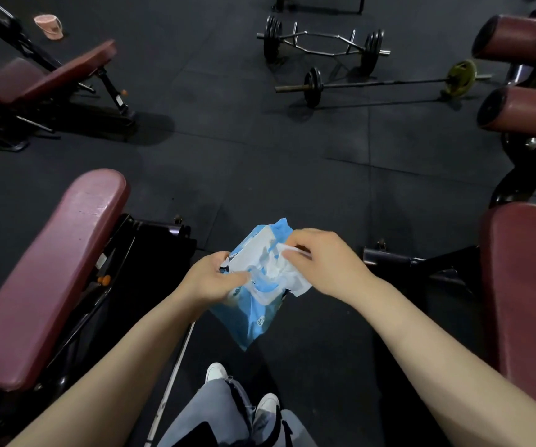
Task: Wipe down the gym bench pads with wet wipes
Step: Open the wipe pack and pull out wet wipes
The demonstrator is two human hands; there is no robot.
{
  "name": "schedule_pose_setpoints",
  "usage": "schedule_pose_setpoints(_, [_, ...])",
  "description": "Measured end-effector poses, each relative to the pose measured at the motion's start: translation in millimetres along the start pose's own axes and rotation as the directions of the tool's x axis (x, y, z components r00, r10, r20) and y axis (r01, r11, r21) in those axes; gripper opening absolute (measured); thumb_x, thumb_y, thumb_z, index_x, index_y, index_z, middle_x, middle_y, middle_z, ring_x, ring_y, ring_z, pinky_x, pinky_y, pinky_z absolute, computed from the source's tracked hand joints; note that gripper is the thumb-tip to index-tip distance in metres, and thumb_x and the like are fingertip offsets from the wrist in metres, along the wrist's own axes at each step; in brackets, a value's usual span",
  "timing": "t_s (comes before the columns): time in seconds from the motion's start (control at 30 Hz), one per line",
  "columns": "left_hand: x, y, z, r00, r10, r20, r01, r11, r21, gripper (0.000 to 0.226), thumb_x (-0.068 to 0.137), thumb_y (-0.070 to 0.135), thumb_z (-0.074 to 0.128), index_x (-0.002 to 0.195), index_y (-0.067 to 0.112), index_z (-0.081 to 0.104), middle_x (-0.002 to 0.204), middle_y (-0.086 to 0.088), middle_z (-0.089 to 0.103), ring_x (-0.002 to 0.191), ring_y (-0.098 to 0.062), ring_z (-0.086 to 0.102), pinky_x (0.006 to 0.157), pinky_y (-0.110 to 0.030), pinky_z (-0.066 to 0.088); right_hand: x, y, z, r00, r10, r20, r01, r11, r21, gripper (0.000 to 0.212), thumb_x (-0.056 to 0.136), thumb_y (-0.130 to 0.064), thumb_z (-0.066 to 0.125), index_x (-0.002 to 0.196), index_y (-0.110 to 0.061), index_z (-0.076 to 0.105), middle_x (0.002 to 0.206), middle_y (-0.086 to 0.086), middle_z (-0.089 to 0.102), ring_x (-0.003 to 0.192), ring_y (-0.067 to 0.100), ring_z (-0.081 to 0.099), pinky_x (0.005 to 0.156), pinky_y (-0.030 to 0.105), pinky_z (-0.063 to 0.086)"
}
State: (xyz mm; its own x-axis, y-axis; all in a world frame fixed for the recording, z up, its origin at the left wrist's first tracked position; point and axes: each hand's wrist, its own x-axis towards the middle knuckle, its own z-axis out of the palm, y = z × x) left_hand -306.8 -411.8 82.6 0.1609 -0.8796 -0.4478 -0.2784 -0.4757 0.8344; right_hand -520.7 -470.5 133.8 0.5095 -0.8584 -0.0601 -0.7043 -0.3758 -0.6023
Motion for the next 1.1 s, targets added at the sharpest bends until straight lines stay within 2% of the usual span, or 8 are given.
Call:
schedule_pose_setpoints(0.2, [1.7, -10.0, -3.4, 0.998, -0.050, 0.042, 0.052, 0.997, -0.049, 0.040, 0.060, 0.026, 0.070, 0.097, 0.012, 0.071, 0.093, -0.011, 0.076, 0.082, -0.020, 0.073, 0.074, -0.034, 0.057, 0.0, -0.7, 5.3, 0.979, 0.135, -0.154, -0.037, 0.857, 0.514, 0.023, 0.093, -0.024, 0.061, 0.075, -0.010, 0.058, 0.078, 0.009, 0.059, 0.068, 0.012, 0.051, 0.064, 0.026, 0.044])
schedule_pose_setpoints(0.3, [0.3, -12.0, -2.6, 0.996, -0.053, 0.065, 0.058, 0.996, -0.072, 0.045, 0.056, 0.030, 0.071, 0.098, 0.011, 0.071, 0.095, -0.013, 0.075, 0.088, -0.028, 0.073, 0.081, -0.041, 0.058, 2.2, 0.1, 7.7, 0.962, 0.261, -0.085, -0.108, 0.643, 0.758, 0.030, 0.095, -0.024, 0.060, 0.072, -0.007, 0.052, 0.073, 0.005, 0.051, 0.068, 0.014, 0.049, 0.062, 0.029, 0.041])
schedule_pose_setpoints(0.4, [-0.5, -12.1, 0.6, 0.995, -0.057, 0.086, 0.067, 0.991, -0.112, 0.042, 0.061, 0.027, 0.069, 0.100, 0.011, 0.069, 0.098, -0.016, 0.074, 0.081, -0.023, 0.072, 0.075, -0.036, 0.056, 2.8, -0.4, 2.4, 0.936, 0.352, 0.020, -0.163, 0.382, 0.910, 0.026, 0.096, -0.020, 0.059, 0.072, -0.012, 0.054, 0.073, 0.004, 0.052, 0.070, 0.019, 0.051, 0.066, 0.033, 0.041])
schedule_pose_setpoints(0.47, [1.2, -11.3, 2.0, 0.993, -0.057, 0.100, 0.068, 0.992, -0.110, 0.042, 0.063, 0.027, 0.069, 0.102, 0.011, 0.069, 0.098, -0.015, 0.074, 0.083, -0.024, 0.072, 0.077, -0.036, 0.056, 3.6, -2.2, -5.7, 0.927, 0.372, 0.047, -0.176, 0.321, 0.930, 0.025, 0.097, -0.015, 0.056, 0.072, -0.011, 0.056, 0.072, 0.004, 0.055, 0.069, 0.017, 0.055, 0.065, 0.031, 0.045])
schedule_pose_setpoints(0.67, [5.4, -2.3, 4.5, 0.994, -0.054, 0.099, 0.063, 0.993, -0.095, 0.041, 0.064, 0.029, 0.068, 0.103, 0.014, 0.070, 0.095, -0.007, 0.076, 0.085, -0.021, 0.074, 0.072, -0.031, 0.057, 13.1, -6.8, -26.8, 0.910, 0.401, -0.104, -0.087, 0.430, 0.899, 0.027, 0.095, -0.013, 0.057, 0.068, -0.014, 0.056, 0.075, 0.008, 0.051, 0.073, 0.024, 0.046, 0.066, 0.036, 0.039])
schedule_pose_setpoints(0.9, [8.7, 9.8, 5.8, 0.993, 0.010, 0.118, 0.011, 0.984, -0.179, 0.039, 0.073, 0.028, 0.077, 0.108, 0.014, 0.070, 0.098, -0.001, 0.076, 0.087, -0.020, 0.075, 0.072, -0.031, 0.056, 23.5, -13.5, -37.6, 0.798, 0.455, -0.394, 0.098, 0.547, 0.831, 0.033, 0.092, -0.019, 0.058, 0.061, -0.022, 0.049, 0.071, -0.001, 0.052, 0.070, 0.014, 0.046, 0.067, 0.031, 0.038])
schedule_pose_setpoints(1.03, [13.1, -13.0, 18.7, 0.997, -0.070, 0.025, 0.072, 0.995, -0.063, 0.049, 0.049, 0.040, 0.078, 0.092, 0.017, 0.071, 0.086, -0.003, 0.076, 0.081, -0.022, 0.074, 0.075, -0.041, 0.059, 23.6, -36.2, -85.9, 0.633, 0.274, -0.724, 0.335, 0.746, 0.575, 0.028, 0.093, -0.026, 0.056, 0.069, -0.024, 0.043, 0.070, -0.004, 0.045, 0.070, 0.006, 0.043, 0.068, 0.024, 0.038])
schedule_pose_setpoints(1.1, [9.4, -32.0, 24.9, 0.992, -0.124, 0.031, 0.125, 0.991, -0.055, 0.042, 0.053, 0.034, 0.082, 0.089, 0.015, 0.072, 0.084, -0.005, 0.077, 0.079, -0.023, 0.074, 0.077, -0.043, 0.059, 25.8, -45.3, -112.1, 0.659, 0.138, -0.739, 0.296, 0.856, 0.424, 0.026, 0.096, -0.024, 0.054, 0.072, -0.020, 0.045, 0.070, -0.013, 0.045, 0.067, -0.002, 0.043, 0.067, 0.016, 0.037])
